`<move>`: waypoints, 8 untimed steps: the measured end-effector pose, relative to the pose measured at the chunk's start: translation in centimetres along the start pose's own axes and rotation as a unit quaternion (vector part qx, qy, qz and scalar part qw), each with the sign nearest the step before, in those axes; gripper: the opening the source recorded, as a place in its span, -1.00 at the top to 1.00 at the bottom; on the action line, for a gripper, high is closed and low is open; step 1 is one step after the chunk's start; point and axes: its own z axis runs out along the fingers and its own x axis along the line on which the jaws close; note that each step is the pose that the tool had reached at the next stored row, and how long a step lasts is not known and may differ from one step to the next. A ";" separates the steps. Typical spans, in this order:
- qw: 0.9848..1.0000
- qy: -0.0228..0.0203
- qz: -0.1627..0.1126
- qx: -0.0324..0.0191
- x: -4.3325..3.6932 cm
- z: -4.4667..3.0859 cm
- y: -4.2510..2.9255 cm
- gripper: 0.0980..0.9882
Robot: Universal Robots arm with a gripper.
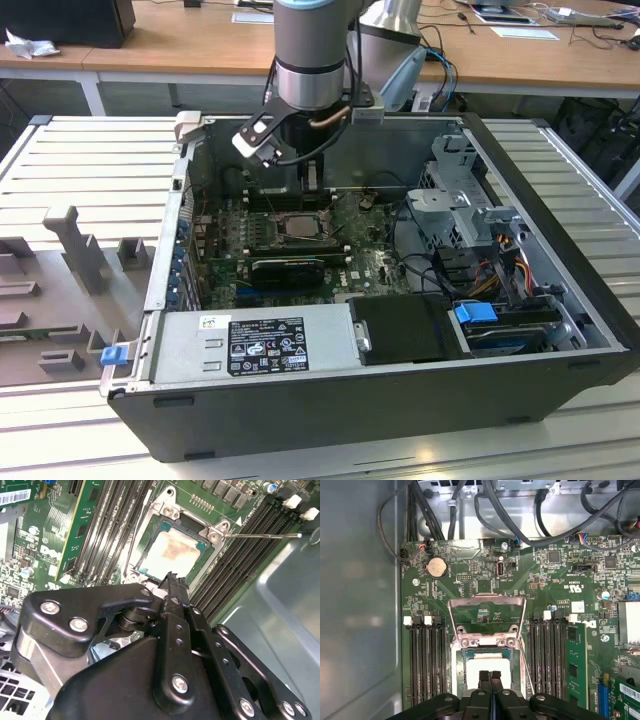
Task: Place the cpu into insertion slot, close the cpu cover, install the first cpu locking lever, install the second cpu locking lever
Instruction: 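Close the cpu cover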
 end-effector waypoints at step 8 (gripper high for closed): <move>1.000 0.000 0.000 0.000 0.03 -0.63 0.03 0.98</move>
